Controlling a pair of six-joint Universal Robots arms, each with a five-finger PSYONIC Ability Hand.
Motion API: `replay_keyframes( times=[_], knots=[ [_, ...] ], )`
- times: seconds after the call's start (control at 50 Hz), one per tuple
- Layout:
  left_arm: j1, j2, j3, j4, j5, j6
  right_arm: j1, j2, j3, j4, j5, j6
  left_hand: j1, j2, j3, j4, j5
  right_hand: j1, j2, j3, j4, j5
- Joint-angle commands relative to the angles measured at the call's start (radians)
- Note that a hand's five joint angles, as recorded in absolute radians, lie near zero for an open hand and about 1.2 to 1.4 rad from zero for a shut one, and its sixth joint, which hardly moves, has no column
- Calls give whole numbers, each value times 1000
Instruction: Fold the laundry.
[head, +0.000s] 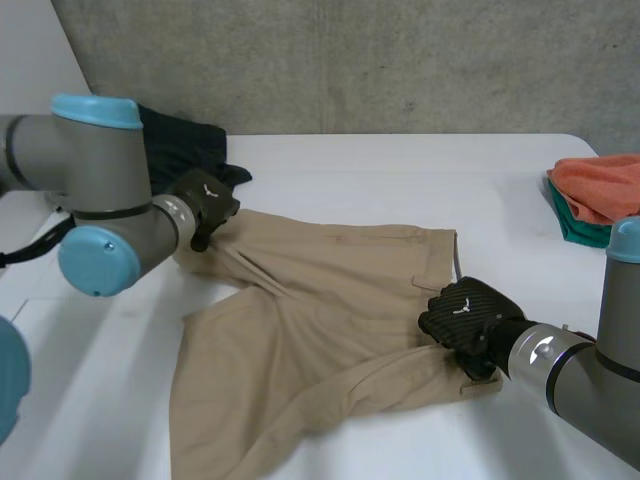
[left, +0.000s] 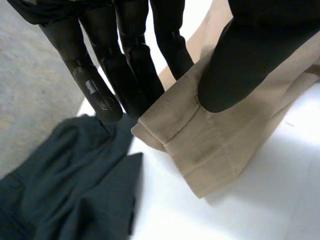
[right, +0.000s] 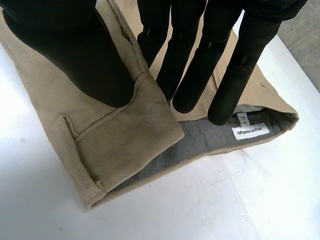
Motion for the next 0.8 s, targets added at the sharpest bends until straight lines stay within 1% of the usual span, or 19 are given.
replay_keyframes(
  times=[0.02,0.12,0.22,0.26,0.28,0.32,0.36,0.42,0.48,0.5,0.56,0.58,0.64,0.66,0.7,0.72,0.8],
  knots=[
    [7,82,-56,46,23,-13,11,-1,2,3,6,2,241,203,208,201,243,291,230,208,201,204],
    [11,82,-91,50,7,2,15,-4,6,3,6,4,241,203,208,201,243,291,230,208,201,204],
    [14,45,-139,46,-26,59,23,-7,2,2,4,13,238,200,206,199,241,291,230,208,201,204],
    [14,41,-151,50,-30,70,27,-9,-1,-1,4,24,81,43,48,41,83,291,230,208,201,204],
    [14,44,-159,53,-35,74,32,-12,-4,-3,3,33,-237,-275,-270,-277,-234,291,230,208,201,204],
    [16,50,-164,61,-41,71,40,-12,-10,-5,1,44,-512,-550,-545,-552,-509,291,230,208,201,204],
    [22,77,-171,75,-58,58,50,-13,-24,-12,1,64,-651,-689,-683,-690,-648,291,230,208,201,204],
    [27,123,-183,79,-70,30,61,-12,-42,-24,1,90,-684,-722,-716,-723,-681,291,230,208,201,204],
    [34,202,-228,73,-76,-37,75,-10,-74,-44,3,134,-704,-742,-737,-744,-702,291,230,208,201,204],
    [37,247,-264,69,-76,-86,81,-6,-94,-52,4,157,-707,-745,-740,-747,-704,291,230,208,201,204],
    [40,326,-329,56,-76,-178,87,2,-123,-63,4,194,-739,-777,-772,-779,-737,291,230,208,201,204],
    [42,376,-376,44,-75,-249,90,16,-145,-69,7,218,-745,-783,-778,-785,-743,291,230,208,201,204],
    [39,447,-453,15,-67,-347,92,40,-181,-75,15,252,-745,-783,-778,-785,-743,291,230,208,201,204],
    [36,487,-511,-11,-61,-405,92,55,-204,-77,23,275,-748,-786,-781,-788,-746,291,230,208,201,204],
    [33,518,-565,-35,-55,-444,93,72,-224,-77,33,300,-751,-789,-784,-791,-748,291,230,208,201,204],
    [27,542,-620,-60,-52,-484,95,85,-241,-77,44,324,-751,-789,-784,-791,-749,291,230,208,201,204],
    [-4,576,-752,-111,-46,-554,106,112,-272,-80,73,366,-754,-792,-787,-794,-751,291,230,208,201,204]
  ],
)
